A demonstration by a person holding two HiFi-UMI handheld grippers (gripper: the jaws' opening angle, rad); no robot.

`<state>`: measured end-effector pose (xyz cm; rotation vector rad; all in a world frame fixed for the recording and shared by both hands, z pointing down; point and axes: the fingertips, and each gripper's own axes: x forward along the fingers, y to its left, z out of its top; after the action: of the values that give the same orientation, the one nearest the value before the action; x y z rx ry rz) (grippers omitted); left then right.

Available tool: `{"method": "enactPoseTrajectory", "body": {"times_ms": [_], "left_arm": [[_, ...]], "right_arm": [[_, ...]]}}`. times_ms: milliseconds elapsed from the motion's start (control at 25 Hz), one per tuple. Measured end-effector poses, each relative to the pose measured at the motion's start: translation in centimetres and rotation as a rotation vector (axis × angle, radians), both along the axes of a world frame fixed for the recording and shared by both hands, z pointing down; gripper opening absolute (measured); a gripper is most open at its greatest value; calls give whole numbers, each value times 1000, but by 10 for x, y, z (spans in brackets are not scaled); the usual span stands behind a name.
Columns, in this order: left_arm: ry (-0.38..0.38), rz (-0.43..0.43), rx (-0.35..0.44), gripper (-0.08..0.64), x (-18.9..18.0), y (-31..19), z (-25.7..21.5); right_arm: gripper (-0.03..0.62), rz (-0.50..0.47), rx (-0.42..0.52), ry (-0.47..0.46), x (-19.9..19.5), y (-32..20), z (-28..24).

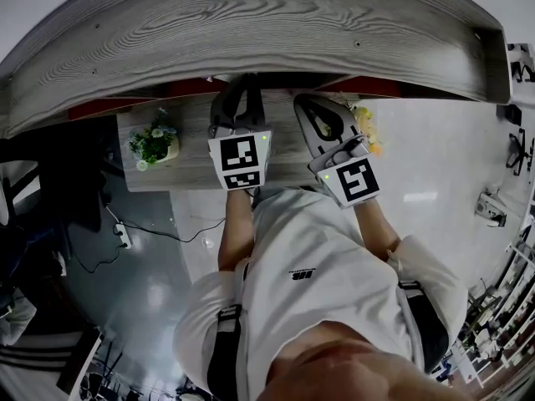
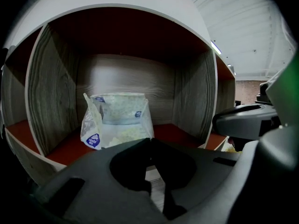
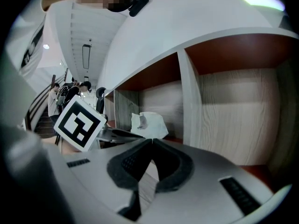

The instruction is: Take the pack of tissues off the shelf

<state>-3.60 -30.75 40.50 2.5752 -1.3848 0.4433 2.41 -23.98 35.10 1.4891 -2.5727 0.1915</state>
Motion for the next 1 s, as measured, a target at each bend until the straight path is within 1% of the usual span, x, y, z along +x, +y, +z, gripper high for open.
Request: {"method": "enactPoseTrajectory", "body": {"times_ms": [440,1000], "left_arm": [[6,18,10,30,-8,32,-9],[0,-8,7,29,-32,75,-7]], "right_arm": [[26,-11,14,1,-9,19,-6],[26,-46,13,-4,-26,48,0]]}}
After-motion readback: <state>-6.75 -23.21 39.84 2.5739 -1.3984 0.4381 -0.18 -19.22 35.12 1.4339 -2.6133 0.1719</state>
